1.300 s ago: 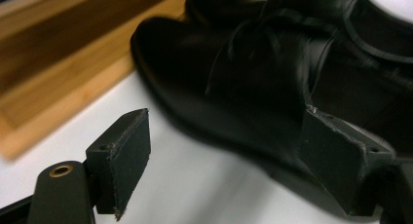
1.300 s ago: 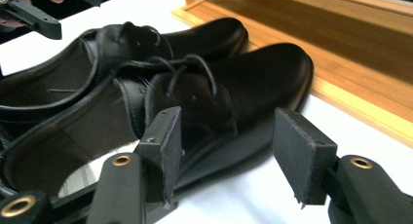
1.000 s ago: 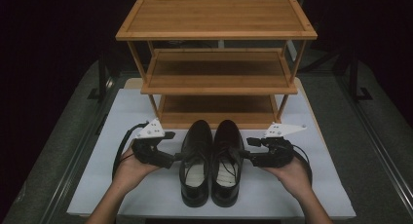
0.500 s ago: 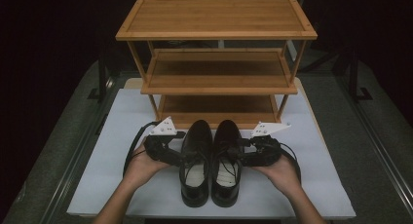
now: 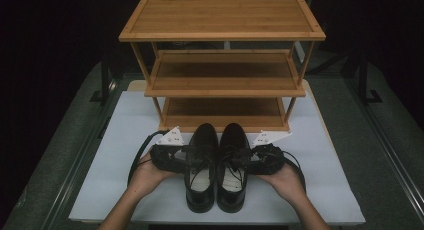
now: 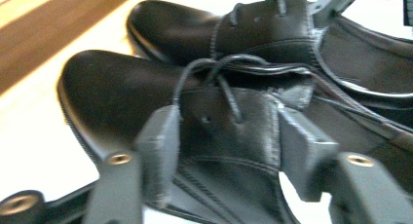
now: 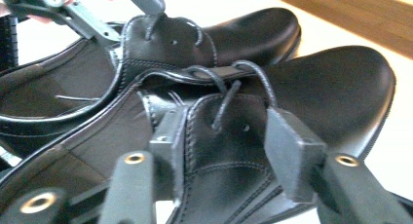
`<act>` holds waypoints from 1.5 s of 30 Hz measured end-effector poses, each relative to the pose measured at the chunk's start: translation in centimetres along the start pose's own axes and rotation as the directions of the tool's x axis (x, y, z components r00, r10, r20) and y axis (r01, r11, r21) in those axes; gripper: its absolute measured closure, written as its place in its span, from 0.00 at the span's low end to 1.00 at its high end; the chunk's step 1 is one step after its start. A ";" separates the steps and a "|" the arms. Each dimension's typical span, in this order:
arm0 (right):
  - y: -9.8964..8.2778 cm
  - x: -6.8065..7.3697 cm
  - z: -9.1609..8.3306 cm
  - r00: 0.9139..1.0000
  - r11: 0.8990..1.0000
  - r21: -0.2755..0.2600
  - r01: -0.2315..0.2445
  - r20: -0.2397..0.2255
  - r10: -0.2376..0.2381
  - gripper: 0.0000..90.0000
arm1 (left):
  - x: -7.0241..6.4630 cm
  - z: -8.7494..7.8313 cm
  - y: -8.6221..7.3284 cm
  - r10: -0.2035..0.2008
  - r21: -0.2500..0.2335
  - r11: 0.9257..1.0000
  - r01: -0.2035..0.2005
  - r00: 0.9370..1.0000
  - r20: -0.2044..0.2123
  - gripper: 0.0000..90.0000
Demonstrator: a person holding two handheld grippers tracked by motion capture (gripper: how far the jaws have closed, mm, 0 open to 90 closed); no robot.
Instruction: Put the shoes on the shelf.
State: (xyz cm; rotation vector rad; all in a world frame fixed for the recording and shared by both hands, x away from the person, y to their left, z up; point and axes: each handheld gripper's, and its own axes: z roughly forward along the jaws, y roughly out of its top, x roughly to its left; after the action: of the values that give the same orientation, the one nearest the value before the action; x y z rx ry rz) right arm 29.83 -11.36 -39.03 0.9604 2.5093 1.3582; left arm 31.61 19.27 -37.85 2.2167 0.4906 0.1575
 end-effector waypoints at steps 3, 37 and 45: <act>0.0 0.0 0.0 1.000 1.000 0.001 -0.003 -0.012 0.003 0.64 | 0.0 -0.1 0.0 -0.008 0.002 1.000 0.008 1.000 0.008 0.59; 0.7 -0.1 -1.8 0.994 0.997 -0.068 -0.040 0.097 0.046 0.96 | -0.8 -1.9 1.1 -0.067 -0.043 0.997 0.060 0.982 -0.177 0.97; 1.5 -1.2 -2.7 0.991 0.992 -0.115 -0.057 0.116 0.071 0.96 | 0.1 -2.9 2.1 -0.090 -0.083 0.994 0.074 0.975 -0.204 0.97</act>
State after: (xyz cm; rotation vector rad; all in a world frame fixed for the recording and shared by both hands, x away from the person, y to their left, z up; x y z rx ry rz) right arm 30.37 -13.37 -36.52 1.0740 2.3083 1.3975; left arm 31.57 20.16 -34.41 2.1130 0.6785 0.3599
